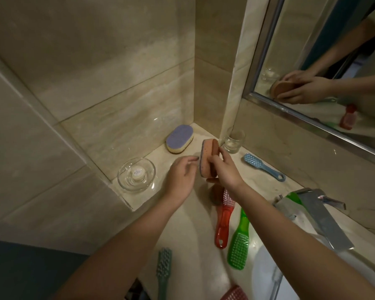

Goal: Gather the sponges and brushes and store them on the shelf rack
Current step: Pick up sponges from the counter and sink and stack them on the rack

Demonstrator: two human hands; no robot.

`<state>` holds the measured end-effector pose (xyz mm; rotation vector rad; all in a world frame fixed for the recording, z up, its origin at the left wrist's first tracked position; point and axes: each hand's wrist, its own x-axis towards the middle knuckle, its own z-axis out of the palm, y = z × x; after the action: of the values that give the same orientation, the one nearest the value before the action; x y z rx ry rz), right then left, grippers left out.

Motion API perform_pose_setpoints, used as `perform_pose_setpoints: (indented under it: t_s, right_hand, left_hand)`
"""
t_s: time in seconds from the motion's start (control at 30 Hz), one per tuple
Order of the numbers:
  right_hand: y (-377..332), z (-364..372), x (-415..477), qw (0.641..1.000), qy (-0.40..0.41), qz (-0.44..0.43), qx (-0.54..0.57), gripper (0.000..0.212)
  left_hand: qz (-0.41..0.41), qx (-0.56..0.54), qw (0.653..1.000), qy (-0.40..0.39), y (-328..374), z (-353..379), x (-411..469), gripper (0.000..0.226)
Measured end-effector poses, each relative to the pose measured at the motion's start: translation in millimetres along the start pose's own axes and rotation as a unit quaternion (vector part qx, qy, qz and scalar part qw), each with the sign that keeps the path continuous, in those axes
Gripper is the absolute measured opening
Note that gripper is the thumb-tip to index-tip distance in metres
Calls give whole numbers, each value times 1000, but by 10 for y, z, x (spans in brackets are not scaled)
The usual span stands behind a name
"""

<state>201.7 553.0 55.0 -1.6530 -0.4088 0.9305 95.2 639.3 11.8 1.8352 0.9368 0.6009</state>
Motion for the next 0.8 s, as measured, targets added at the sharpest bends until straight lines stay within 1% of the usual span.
perform_pose_setpoints:
  t_s: [0.03,0.1,0.23,0.37,0.43,0.53,0.63,0.73,0.8]
  right_hand:
    - [-25,-6,46,1000,4,-1,9,56]
    - [-52,-13,136,1000,10,1,20,54]
    - [5,-22,270,1000,14,15,23,52]
    - [99,-54,347,999,10,33,25,51]
    - [124,-61,389,999,7,37,21,50]
    - [157,-51,437,999,8,35,22,48]
    - [204,-30,439,999,8,39,29,48]
    - [240,-33,407,999,13,36,35,46]
    - [235,-52,355,999,31,27,28,41]
  left_hand:
    - [25,50,998,16,1,-22,92,29]
    - [40,135,989,32,10,-55,295,34]
    - [-8,246,969,0,10,-73,621,53]
    - [-40,304,952,-18,-84,-67,825,61]
    - [-36,307,951,-1,-139,-43,885,57]
    - [-49,273,960,32,-176,-3,914,42]
    - [-48,266,962,42,-192,31,870,32]
    - [-37,261,962,71,-179,70,785,29]
    - [-19,207,972,108,-124,104,686,27]
